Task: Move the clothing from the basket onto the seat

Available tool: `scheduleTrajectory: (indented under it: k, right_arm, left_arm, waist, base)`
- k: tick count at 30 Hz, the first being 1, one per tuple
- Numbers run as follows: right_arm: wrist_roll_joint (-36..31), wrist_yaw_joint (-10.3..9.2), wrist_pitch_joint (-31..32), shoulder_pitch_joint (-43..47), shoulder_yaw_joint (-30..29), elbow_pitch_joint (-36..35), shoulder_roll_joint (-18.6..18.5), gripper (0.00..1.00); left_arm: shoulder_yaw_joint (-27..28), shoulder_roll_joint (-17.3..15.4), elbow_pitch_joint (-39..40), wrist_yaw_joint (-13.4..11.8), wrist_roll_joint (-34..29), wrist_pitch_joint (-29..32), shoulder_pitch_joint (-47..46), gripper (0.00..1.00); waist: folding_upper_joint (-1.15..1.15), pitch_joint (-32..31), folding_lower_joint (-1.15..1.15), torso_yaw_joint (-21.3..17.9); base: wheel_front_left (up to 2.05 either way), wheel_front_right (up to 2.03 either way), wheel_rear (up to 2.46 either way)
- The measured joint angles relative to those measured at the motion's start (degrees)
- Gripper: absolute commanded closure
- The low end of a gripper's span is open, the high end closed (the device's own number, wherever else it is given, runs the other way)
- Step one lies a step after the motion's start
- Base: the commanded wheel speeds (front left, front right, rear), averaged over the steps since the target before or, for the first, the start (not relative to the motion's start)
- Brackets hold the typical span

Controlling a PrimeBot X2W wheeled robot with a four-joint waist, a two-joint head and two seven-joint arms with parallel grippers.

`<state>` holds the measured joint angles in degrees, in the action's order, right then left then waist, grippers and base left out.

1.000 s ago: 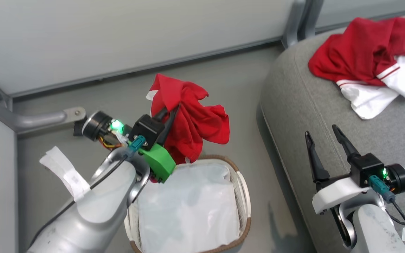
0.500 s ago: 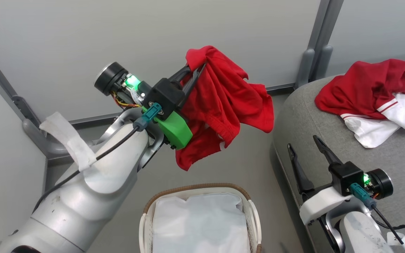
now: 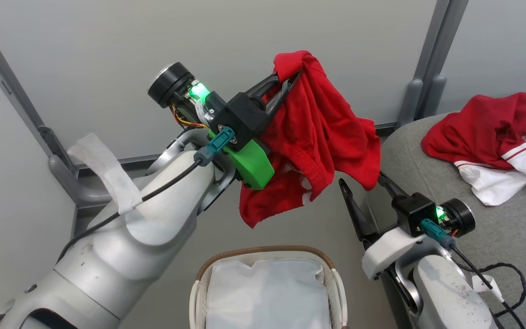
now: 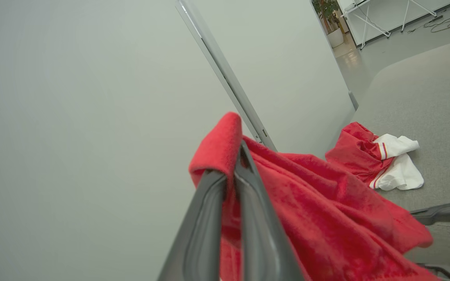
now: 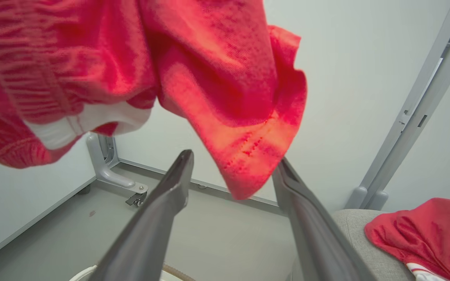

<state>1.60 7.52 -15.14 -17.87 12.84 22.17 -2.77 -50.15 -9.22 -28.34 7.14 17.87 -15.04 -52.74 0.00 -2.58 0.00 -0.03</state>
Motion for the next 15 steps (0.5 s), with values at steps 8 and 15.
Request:
scheduleTrajectory:
  k: [8, 15]
  right_arm:
    - [0.2, 0.00, 0.0, -6.1, 1.7, 0.8, 0.0, 0.00]
    - [0.4, 0.00, 0.0, -8.1, 1.9, -0.2, 0.0, 1.00]
  left_arm:
    - [-1.5, -0.1, 1.5, 0.2, 1.7, 0.0, 0.3, 1.00]
    - [-1.6, -0.3, 2.1, 0.2, 3.2, 0.0, 1.7, 1.00]
  waist:
    - [0.00, 0.0, 0.00, 1.2]
    - [0.00, 0.4, 0.00, 1.6]
  base:
    - [0.00, 0.00, 0.00]
    - [0.00, 0.00, 0.00]
